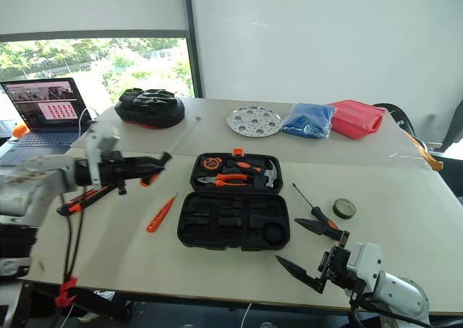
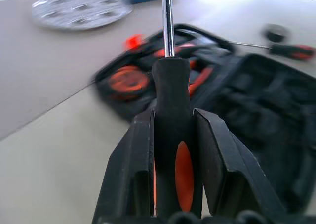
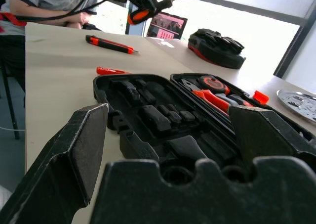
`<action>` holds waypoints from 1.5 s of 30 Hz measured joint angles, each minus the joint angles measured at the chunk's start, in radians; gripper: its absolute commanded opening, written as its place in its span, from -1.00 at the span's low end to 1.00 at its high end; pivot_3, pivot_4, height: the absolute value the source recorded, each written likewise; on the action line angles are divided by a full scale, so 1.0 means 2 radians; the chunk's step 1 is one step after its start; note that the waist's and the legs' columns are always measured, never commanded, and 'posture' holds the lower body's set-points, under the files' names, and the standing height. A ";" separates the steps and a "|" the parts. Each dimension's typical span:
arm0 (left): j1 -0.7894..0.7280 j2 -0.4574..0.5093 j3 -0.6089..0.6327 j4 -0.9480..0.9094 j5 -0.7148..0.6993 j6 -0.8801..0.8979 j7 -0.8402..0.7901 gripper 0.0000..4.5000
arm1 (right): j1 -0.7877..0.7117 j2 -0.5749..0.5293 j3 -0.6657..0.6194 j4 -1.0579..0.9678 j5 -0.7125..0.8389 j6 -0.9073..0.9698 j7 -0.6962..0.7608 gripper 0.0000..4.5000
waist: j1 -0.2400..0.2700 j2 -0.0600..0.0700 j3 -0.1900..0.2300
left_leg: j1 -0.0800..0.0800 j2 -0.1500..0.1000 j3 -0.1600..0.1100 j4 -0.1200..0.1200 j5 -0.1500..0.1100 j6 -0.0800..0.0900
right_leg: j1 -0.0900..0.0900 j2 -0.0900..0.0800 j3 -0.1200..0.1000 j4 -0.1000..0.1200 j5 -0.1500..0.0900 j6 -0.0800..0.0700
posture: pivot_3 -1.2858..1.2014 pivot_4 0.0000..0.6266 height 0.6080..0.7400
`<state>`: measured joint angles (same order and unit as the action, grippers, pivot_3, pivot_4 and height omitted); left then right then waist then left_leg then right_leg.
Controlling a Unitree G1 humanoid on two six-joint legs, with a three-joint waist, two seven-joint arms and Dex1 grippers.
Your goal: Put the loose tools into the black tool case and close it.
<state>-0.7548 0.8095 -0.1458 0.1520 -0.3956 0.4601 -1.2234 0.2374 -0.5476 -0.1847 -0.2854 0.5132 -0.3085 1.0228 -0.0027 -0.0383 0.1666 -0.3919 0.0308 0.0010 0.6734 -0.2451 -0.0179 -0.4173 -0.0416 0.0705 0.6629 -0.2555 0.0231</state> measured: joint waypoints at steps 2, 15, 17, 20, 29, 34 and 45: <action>-0.038 -0.025 -0.069 0.034 0.068 -0.073 -0.029 -0.66 | 0.007 0.000 -0.004 -0.004 -0.001 0.000 -0.003 1.00 | -0.001 0.000 0.000 | -0.001 0.000 0.000 0.001 0.000 0.000 | 0.000 0.000 0.000 0.000 0.000 0.000 | 0.03 -0.52 1.00; -0.127 -0.126 -0.183 0.203 0.261 -0.151 -0.022 -0.66 | 0.042 0.016 0.001 -0.062 -0.023 0.004 -0.056 1.00 | -0.011 0.000 0.000 | -0.003 0.000 -0.001 0.003 -0.001 0.001 | -0.002 0.001 0.000 0.000 0.000 0.001 | 0.03 -0.52 1.00; -0.127 -0.132 -0.183 0.203 0.270 -0.145 -0.021 -0.66 | 0.046 0.019 0.007 -0.064 -0.030 0.005 -0.061 1.00 | -0.010 0.000 0.000 | -0.003 0.000 -0.001 0.003 -0.001 0.001 | -0.002 0.001 0.000 0.000 0.000 0.001 | 0.03 -0.52 1.00; -0.130 -0.139 -0.183 0.206 0.281 -0.144 -0.020 -0.66 | 0.048 0.020 0.009 -0.064 -0.030 0.005 -0.065 1.00 | -0.008 0.000 0.000 | -0.003 0.000 -0.001 0.003 -0.001 0.001 | -0.002 0.001 0.000 0.000 0.000 0.001 | 0.03 -0.52 1.00; -0.133 -0.158 -0.179 0.213 0.303 -0.153 -0.013 0.04 | 0.054 0.022 0.011 -0.062 -0.030 0.003 -0.059 1.00 | -0.004 0.000 0.000 | -0.003 0.000 -0.001 0.003 0.000 0.001 | -0.001 0.001 0.000 0.000 0.000 0.003 | 0.03 -0.52 1.00; -0.133 -0.163 -0.150 0.206 0.291 -0.166 0.000 0.48 | 0.063 0.023 0.014 -0.062 -0.030 0.002 -0.055 1.00 | -0.003 0.000 0.000 | -0.004 0.000 -0.001 0.004 0.000 0.002 | -0.001 0.001 0.000 0.000 0.000 0.003 | 0.03 -0.52 1.00; -0.092 -0.162 -0.089 0.214 0.236 -0.179 0.005 -0.69 | 0.061 0.024 0.019 -0.062 -0.030 0.002 -0.055 1.00 | -0.007 0.001 -0.001 | -0.003 0.000 -0.001 0.004 0.000 0.002 | -0.001 0.001 0.000 0.000 0.001 0.002 | 0.03 -0.52 1.00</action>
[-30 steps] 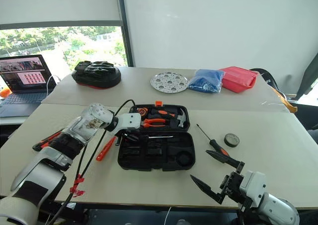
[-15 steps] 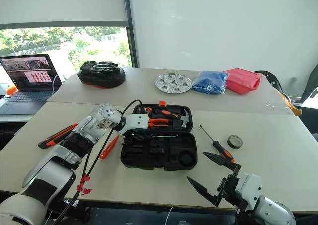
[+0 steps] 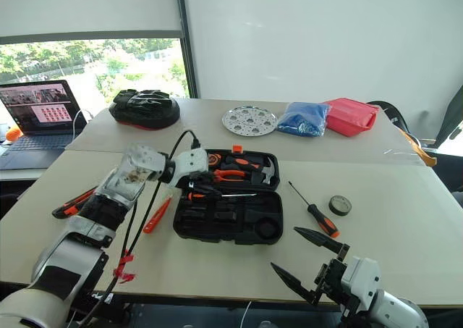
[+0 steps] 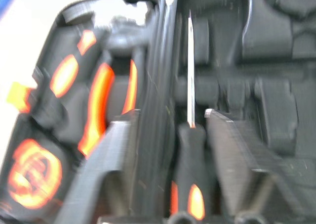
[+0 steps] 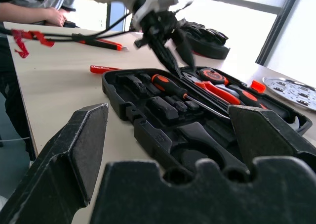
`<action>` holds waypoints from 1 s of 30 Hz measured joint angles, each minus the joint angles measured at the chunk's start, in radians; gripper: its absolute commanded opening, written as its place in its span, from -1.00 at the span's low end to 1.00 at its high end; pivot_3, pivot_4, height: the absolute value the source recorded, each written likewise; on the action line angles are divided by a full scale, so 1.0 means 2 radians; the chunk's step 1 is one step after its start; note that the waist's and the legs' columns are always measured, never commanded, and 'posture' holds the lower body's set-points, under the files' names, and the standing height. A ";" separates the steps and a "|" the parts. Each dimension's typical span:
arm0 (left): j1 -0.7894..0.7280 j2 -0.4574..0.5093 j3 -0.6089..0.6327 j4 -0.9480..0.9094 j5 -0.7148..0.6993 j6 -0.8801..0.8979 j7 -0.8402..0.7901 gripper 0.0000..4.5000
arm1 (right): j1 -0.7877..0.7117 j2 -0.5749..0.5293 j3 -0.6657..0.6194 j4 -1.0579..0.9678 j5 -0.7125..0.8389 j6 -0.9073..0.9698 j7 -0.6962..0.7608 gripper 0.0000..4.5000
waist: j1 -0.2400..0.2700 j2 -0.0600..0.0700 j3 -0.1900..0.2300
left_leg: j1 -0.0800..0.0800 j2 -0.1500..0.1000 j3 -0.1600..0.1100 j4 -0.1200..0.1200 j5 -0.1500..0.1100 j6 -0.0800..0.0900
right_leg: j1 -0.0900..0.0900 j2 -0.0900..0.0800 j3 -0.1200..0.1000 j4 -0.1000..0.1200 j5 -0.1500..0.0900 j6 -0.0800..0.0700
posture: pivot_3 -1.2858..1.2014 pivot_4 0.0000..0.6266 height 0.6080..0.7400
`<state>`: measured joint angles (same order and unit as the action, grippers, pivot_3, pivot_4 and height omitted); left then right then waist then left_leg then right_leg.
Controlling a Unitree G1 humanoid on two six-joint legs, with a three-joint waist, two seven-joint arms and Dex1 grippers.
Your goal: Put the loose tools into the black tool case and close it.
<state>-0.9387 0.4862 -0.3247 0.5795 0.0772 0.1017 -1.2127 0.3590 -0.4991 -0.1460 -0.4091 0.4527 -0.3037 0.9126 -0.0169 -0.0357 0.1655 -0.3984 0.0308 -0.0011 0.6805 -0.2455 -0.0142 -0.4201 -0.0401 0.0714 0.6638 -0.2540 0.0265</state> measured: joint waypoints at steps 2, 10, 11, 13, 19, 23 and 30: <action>0.005 -0.007 -0.002 0.009 0.001 0.000 0.006 -0.98 | -0.001 0.000 0.004 0.000 0.000 0.000 -0.001 1.00 | 0.002 0.000 0.000 | -0.001 0.000 0.000 0.000 0.000 0.000 | 0.000 0.000 0.000 0.000 0.000 0.000 | 0.03 -0.52 1.00; 0.005 -0.013 -0.002 0.012 0.006 0.004 0.035 -0.98 | 0.001 -0.001 0.005 -0.001 0.000 0.002 -0.005 1.00 | 0.002 0.000 0.000 | 0.000 0.000 0.000 0.000 0.000 0.000 | 0.000 0.000 0.000 0.000 0.000 0.000 | 0.03 -0.52 1.00; 0.006 -0.013 -0.002 0.011 0.006 0.004 0.035 -0.98 | 0.001 -0.001 0.005 -0.002 0.000 0.003 -0.005 1.00 | 0.002 0.000 0.000 | 0.000 0.000 0.000 0.000 0.000 0.000 | 0.000 0.000 0.000 0.000 0.000 0.000 | 0.03 -0.52 1.00; 0.010 -0.013 -0.002 0.007 0.006 0.006 0.033 -0.98 | 0.001 -0.003 0.005 -0.005 0.000 0.004 -0.006 1.00 | 0.002 0.000 0.000 | 0.000 0.000 0.000 0.000 0.000 0.000 | 0.001 0.000 0.000 0.000 0.000 0.000 | 0.03 -0.52 1.00; 0.025 -0.018 -0.001 -0.008 0.008 0.015 0.044 -0.98 | 0.001 -0.006 0.005 -0.006 0.000 0.005 -0.007 1.00 | 0.003 0.000 0.000 | 0.003 0.000 0.000 0.000 0.000 0.000 | 0.004 0.000 0.000 0.000 0.000 0.001 | 0.03 -0.52 1.00; 0.028 -0.039 -0.002 0.002 0.013 0.020 0.063 -0.98 | 0.000 -0.006 0.005 -0.006 0.000 0.005 -0.010 1.00 | 0.003 0.000 0.000 | 0.007 0.000 0.000 0.000 0.000 0.000 | 0.009 0.000 0.000 -0.002 -0.002 0.004 | 0.03 -0.52 1.00; 0.029 -0.050 0.005 0.011 0.011 0.014 0.071 -0.98 | 0.011 -0.010 0.002 -0.010 0.004 0.021 -0.019 1.00 | 0.006 0.001 -0.001 | 0.007 0.000 0.000 0.000 0.000 0.000 | 0.009 0.000 0.000 -0.002 -0.002 0.004 | 0.03 -0.52 1.00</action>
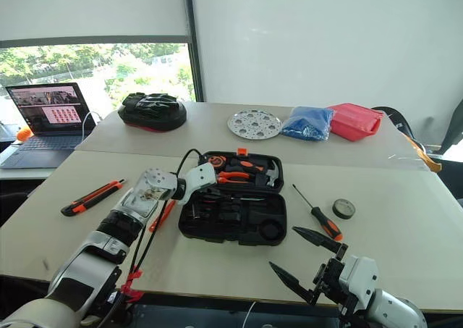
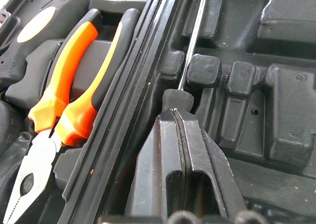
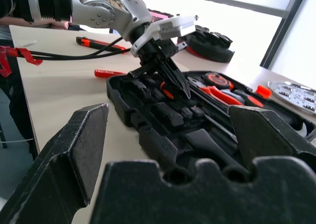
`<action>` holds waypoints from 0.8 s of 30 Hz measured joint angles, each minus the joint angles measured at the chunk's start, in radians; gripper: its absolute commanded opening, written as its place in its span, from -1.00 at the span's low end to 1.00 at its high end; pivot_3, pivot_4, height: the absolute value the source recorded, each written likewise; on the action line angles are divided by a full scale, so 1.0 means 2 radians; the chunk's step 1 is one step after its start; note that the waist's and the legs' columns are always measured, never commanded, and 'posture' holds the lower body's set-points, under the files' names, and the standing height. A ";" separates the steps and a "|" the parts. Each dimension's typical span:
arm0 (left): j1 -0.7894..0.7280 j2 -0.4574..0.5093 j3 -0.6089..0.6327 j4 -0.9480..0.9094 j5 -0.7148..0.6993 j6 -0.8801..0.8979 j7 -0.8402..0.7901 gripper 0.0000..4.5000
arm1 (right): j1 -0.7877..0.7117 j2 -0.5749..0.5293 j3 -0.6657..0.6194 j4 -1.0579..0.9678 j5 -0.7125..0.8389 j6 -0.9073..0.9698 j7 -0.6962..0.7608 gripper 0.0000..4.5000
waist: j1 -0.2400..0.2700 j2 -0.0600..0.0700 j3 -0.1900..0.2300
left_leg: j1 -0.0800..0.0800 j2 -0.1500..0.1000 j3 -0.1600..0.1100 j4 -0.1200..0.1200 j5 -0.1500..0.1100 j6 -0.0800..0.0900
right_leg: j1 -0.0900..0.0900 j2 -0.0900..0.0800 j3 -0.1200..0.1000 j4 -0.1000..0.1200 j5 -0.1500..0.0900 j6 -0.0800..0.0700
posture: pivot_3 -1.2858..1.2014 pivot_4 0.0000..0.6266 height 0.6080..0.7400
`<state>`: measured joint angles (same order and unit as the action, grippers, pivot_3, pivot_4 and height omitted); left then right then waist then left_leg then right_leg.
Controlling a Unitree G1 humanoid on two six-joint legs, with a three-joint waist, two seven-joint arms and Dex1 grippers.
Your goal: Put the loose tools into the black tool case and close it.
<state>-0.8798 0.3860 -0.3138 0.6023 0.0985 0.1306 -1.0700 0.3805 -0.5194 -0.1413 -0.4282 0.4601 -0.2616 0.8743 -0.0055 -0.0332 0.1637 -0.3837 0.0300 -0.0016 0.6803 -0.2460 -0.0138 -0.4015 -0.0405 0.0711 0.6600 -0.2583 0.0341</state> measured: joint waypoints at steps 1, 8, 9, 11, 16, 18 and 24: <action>0.007 0.002 0.007 -0.002 -0.008 -0.003 -0.001 -0.98 | 0.009 -0.001 -0.007 -0.007 0.012 0.011 -0.004 1.00 | 0.000 0.001 0.000 | 0.000 0.000 0.000 0.000 0.000 0.000 | 0.000 0.000 0.000 0.000 0.000 0.000 | 0.03 -0.52 1.00; 0.087 0.055 0.101 -0.039 -0.113 -0.075 -0.066 -0.06 | 0.084 -0.010 -0.099 -0.003 0.054 0.039 -0.013 1.00 | -0.010 0.001 0.000 | -0.001 0.001 0.000 -0.002 0.000 0.000 | -0.002 0.000 0.000 0.000 0.002 -0.004 | 0.03 -0.52 1.00; 0.098 0.068 0.116 -0.049 -0.132 -0.078 -0.083 0.13 | 0.090 -0.008 -0.111 0.005 0.054 0.038 -0.013 1.00 | -0.011 0.001 0.000 | -0.001 0.001 0.000 -0.002 0.000 0.000 | -0.002 0.000 0.000 0.000 0.002 -0.004 | 0.03 -0.52 1.00; 0.136 0.111 0.150 -0.073 -0.178 -0.076 -0.138 0.43 | 0.105 -0.003 -0.140 0.031 0.055 0.032 -0.010 1.00 | -0.013 0.001 0.000 | 0.000 0.001 0.000 -0.002 0.000 0.000 | -0.002 0.000 0.000 0.000 0.001 -0.003 | 0.03 -0.52 1.00; 0.225 0.170 0.209 -0.084 -0.227 -0.079 -0.197 0.96 | 0.136 0.003 -0.170 0.074 0.054 0.027 0.000 1.00 | -0.010 0.001 0.000 | 0.000 0.001 0.000 -0.002 0.000 0.000 | -0.001 0.000 0.000 -0.001 -0.001 -0.001 | 0.03 -0.52 1.00; 0.247 0.182 0.225 -0.084 -0.233 -0.084 -0.199 0.96 | 0.137 0.002 -0.172 0.074 0.049 0.031 -0.003 1.00 | -0.007 0.001 0.000 | 0.000 0.002 0.001 -0.002 0.000 0.000 | -0.001 0.000 0.000 -0.001 -0.001 -0.001 | 0.03 -0.52 1.00; 0.304 0.208 0.276 -0.126 -0.269 -0.071 -0.199 0.96 | 0.069 -0.065 -0.173 0.066 0.042 0.144 -0.061 1.00 | -0.008 0.002 0.000 | 0.000 0.002 0.002 -0.001 0.000 0.000 | -0.001 -0.001 0.001 -0.001 0.000 0.000 | 0.03 -0.52 1.00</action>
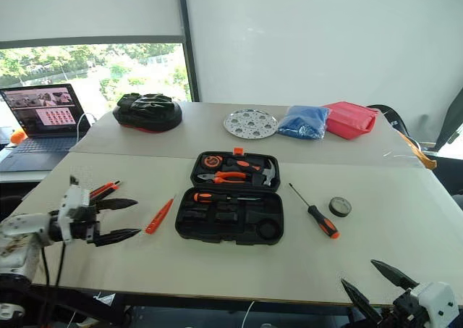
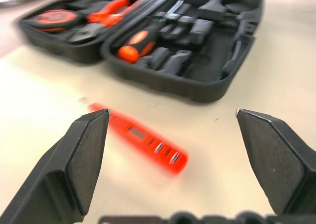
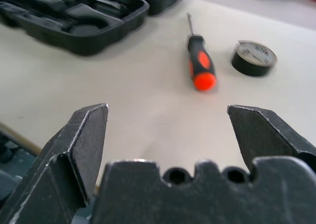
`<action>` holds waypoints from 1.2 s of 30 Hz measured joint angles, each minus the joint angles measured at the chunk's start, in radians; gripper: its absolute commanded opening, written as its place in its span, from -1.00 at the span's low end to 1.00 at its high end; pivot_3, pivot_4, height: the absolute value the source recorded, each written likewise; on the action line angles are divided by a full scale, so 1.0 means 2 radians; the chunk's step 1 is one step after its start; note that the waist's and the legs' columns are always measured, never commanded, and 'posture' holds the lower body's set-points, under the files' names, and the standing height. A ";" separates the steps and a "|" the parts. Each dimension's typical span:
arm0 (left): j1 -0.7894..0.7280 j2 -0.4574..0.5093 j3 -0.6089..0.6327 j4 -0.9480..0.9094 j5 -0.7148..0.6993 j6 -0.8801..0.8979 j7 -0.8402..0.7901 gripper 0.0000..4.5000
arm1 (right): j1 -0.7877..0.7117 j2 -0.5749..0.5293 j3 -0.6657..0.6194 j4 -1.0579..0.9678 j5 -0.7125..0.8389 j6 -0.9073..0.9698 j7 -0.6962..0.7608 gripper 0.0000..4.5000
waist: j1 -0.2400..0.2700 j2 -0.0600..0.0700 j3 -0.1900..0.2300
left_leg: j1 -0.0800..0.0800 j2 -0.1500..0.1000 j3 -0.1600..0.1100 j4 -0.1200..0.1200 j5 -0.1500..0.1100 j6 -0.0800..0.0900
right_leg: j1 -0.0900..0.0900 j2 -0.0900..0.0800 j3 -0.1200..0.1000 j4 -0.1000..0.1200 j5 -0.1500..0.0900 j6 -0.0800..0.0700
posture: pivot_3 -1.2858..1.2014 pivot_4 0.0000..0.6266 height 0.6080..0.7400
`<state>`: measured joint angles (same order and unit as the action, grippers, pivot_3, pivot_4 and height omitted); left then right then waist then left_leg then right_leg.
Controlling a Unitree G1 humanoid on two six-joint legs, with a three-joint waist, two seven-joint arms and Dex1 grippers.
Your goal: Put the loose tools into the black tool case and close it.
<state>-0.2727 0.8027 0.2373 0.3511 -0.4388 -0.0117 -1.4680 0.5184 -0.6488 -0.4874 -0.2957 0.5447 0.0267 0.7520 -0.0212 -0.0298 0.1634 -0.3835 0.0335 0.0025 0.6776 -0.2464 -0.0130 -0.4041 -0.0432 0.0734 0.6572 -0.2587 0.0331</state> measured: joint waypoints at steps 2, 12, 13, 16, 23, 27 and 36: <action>0.010 -0.005 -0.005 -0.034 -0.010 0.013 0.001 0.96 | -0.067 -0.051 0.005 -0.001 0.000 0.061 -0.018 1.00 | -0.001 0.000 0.000 | 0.000 0.000 0.000 0.000 0.000 0.000 | 0.000 0.000 0.000 0.000 0.000 0.000 | 0.03 -0.52 1.00; 0.042 -0.026 -0.025 -0.143 -0.038 0.062 0.030 0.96 | -0.359 -0.155 0.196 0.118 -0.053 0.281 0.012 1.00 | 0.003 0.000 0.001 | -0.004 -0.001 -0.001 -0.001 -0.001 0.003 | -0.003 0.001 -0.001 -0.001 0.001 -0.004 | 0.03 -0.52 1.00; 0.044 -0.027 -0.025 -0.148 -0.038 0.063 0.034 0.96 | -0.374 -0.155 0.212 0.127 -0.061 0.289 0.019 1.00 | 0.004 0.000 0.001 | -0.004 -0.001 -0.001 -0.001 -0.001 0.003 | -0.003 0.001 -0.001 -0.001 0.001 -0.003 | 0.03 -0.52 1.00; 0.054 -0.027 -0.023 -0.160 -0.039 0.064 0.043 1.00 | -0.406 -0.155 0.248 0.145 -0.078 0.314 0.036 0.71 | 0.003 0.001 0.001 | -0.006 -0.001 -0.001 0.000 -0.002 0.004 | -0.005 0.000 -0.001 -0.001 0.001 -0.003 | 0.03 -0.52 1.00; 0.069 -0.028 -0.020 -0.181 -0.046 0.074 0.060 1.00 | -0.460 -0.150 0.298 0.167 -0.118 0.353 0.043 -0.40 | 0.002 0.001 0.001 | -0.008 -0.001 -0.001 0.001 -0.002 0.004 | -0.009 0.000 -0.001 0.000 0.002 -0.003 | 0.03 -0.52 1.00; 0.079 -0.028 -0.019 -0.187 -0.050 0.074 0.062 1.00 | -0.467 -0.149 0.300 0.170 -0.123 0.355 0.062 -0.61 | 0.002 0.001 0.001 | -0.009 -0.001 -0.001 0.001 -0.002 0.004 | -0.009 0.000 -0.001 0.000 0.002 -0.003 | 0.03 -0.52 1.00; 0.114 -0.026 0.009 -0.204 -0.058 0.075 0.081 1.00 | -0.529 -0.158 0.255 0.103 -0.076 0.331 0.148 -0.61 | -0.015 0.002 0.002 | -0.008 0.000 0.000 0.000 -0.002 0.004 | -0.009 0.001 0.000 0.001 0.002 -0.005 | 0.03 -0.52 1.00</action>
<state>-0.0453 0.7513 0.2557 -0.0572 -0.5546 0.1392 -1.3067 -0.5386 -0.9643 0.0231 -0.0902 0.3917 0.6889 1.0472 -0.0507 -0.0257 0.1665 -0.3987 0.0340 0.0026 0.6785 -0.2499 -0.0053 -0.4227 -0.0414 0.0728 0.6585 -0.2539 0.0241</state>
